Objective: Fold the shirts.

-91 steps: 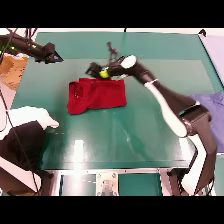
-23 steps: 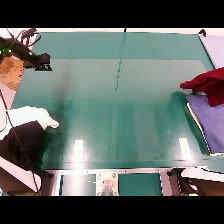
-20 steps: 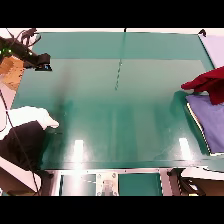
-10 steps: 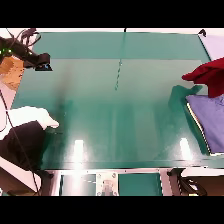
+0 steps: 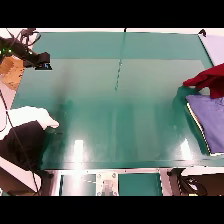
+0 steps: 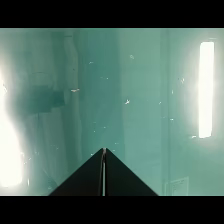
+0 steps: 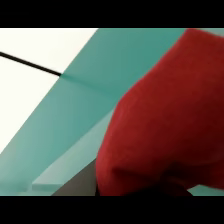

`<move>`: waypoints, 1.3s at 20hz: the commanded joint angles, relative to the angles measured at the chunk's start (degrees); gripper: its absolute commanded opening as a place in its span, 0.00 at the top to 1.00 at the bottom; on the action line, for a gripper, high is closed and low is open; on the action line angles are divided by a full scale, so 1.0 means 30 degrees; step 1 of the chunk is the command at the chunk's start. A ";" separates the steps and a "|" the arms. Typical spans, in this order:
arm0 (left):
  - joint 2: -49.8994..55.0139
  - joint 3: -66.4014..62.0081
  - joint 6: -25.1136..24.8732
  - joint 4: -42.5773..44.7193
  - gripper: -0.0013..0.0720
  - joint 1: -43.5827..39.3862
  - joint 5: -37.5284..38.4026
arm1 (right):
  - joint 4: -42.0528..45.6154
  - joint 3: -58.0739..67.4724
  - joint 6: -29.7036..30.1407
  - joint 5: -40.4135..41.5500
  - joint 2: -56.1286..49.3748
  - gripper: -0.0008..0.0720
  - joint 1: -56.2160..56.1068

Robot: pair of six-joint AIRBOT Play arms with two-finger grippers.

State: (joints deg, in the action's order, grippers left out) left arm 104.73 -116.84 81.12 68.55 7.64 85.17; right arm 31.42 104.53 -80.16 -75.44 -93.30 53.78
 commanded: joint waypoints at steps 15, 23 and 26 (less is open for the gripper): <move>0.0000 0.0007 -0.0044 -0.0597 0.95 0.0007 0.1137 | 1.6779 -0.6448 -0.5144 -0.8065 0.2557 0.96 0.3359; 0.0000 0.0007 -0.0044 -0.1078 0.95 0.0007 0.0918 | 1.8564 -1.2065 -0.5151 -0.4503 0.2528 0.95 0.3373; 0.0000 0.0007 -0.0066 -0.1093 0.95 0.0007 0.0918 | 2.0837 -1.2298 -0.5166 -0.6113 0.2528 0.29 0.3373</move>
State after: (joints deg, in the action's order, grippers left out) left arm 104.73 -116.84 81.01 65.45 7.64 88.09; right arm 88.51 69.73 -95.48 -91.55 -85.69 63.88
